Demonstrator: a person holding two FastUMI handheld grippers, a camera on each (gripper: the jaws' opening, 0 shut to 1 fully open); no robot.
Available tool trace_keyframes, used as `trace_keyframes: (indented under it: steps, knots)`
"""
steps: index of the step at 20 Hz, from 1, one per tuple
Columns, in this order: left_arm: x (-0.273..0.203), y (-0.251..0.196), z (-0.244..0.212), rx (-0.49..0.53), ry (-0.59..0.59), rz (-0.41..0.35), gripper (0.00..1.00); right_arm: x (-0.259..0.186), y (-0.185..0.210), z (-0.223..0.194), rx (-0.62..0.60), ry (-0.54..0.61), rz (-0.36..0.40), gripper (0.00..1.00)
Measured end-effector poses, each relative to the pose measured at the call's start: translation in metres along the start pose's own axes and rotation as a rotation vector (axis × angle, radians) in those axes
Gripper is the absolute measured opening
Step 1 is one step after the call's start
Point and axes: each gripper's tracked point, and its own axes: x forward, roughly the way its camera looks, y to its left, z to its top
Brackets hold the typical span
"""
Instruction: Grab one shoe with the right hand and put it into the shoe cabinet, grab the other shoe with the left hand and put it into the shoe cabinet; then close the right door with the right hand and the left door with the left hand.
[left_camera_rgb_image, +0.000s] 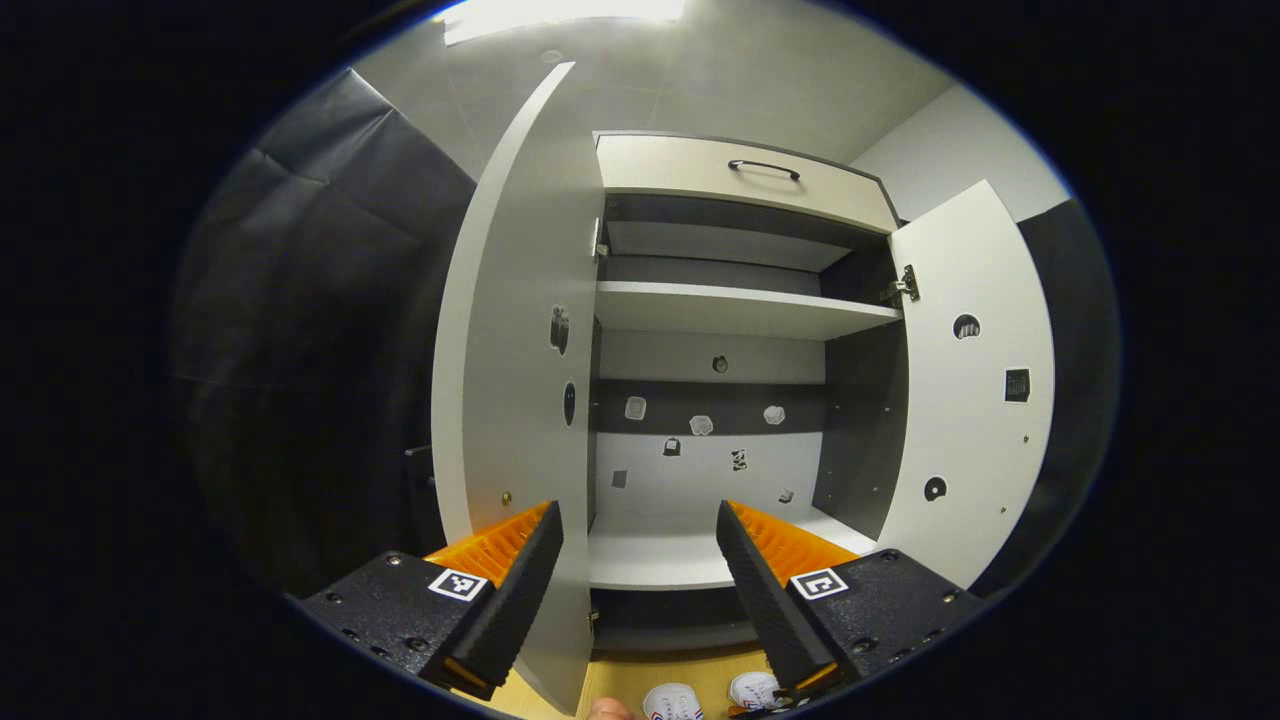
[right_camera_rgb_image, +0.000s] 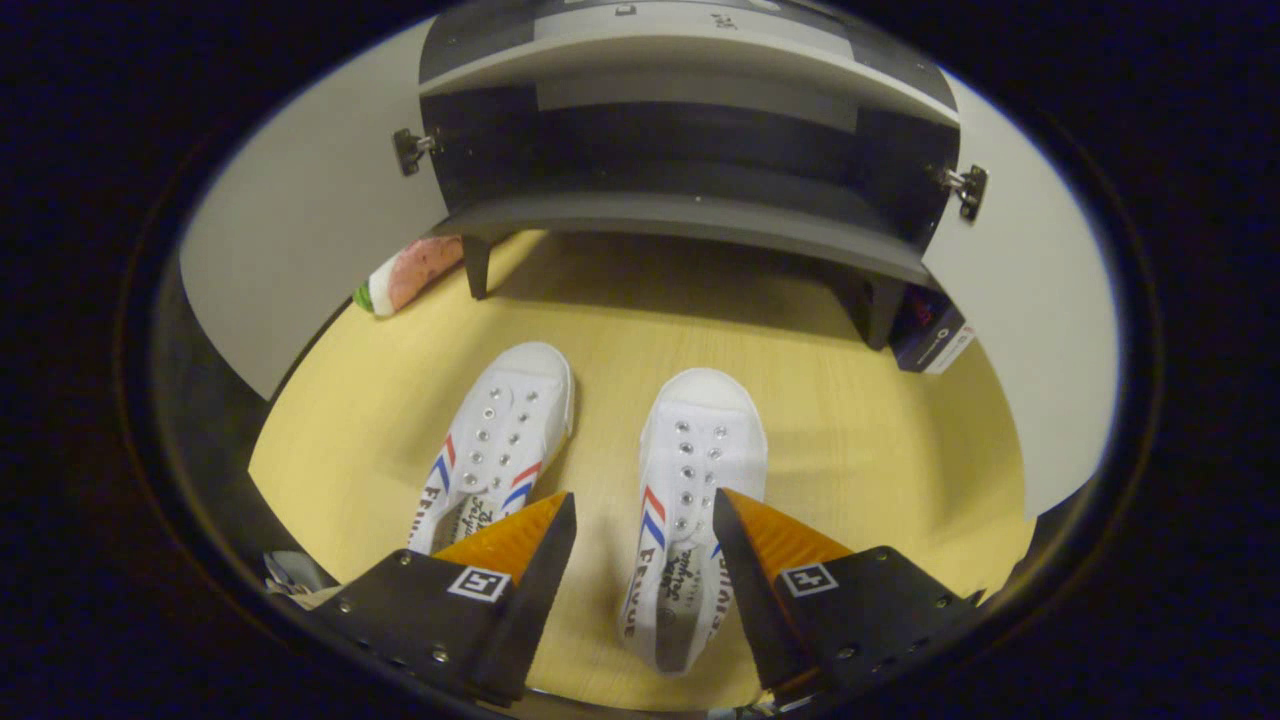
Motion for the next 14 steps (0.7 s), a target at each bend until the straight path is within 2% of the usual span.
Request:
trace_keyframes:
  steps: [1,2,5,6,8,9,10,11,14]
  knots:
    - [0.0,0.001,-0.001,0.002,0.0,0.0,0.94,0.001,-0.001,-0.004,0.003,0.022,-0.012,0.54]
    - [0.001,0.001,-0.001,0.005,0.0,0.0,0.94,0.011,-0.002,-0.01,0.001,0.041,-0.015,0.51]
    - [0.001,0.001,-0.001,0.007,-0.003,0.003,0.94,0.026,0.001,-0.021,-0.042,0.057,-0.016,0.51]
    - [0.001,0.001,0.0,0.006,-0.005,0.004,0.94,0.027,-0.005,-0.022,-0.086,0.055,-0.045,0.51]
    - [0.0,0.001,0.0,0.003,-0.006,0.001,0.94,0.029,-0.009,-0.02,-0.113,0.019,-0.09,0.17]
    - [0.0,0.0,0.001,0.0,-0.008,-0.001,0.94,0.026,-0.009,-0.019,-0.117,0.012,-0.1,0.21]
    - [0.0,0.001,0.001,-0.001,-0.009,-0.002,0.94,0.032,-0.01,-0.019,-0.102,0.01,-0.1,0.21]
    - [0.0,0.0,0.0,0.0,-0.008,-0.004,0.94,0.018,-0.007,-0.014,-0.071,0.011,-0.098,0.05]
    - [0.0,0.0,0.0,0.005,-0.004,-0.011,0.94,0.021,-0.01,-0.017,-0.003,-0.001,-0.063,0.05]
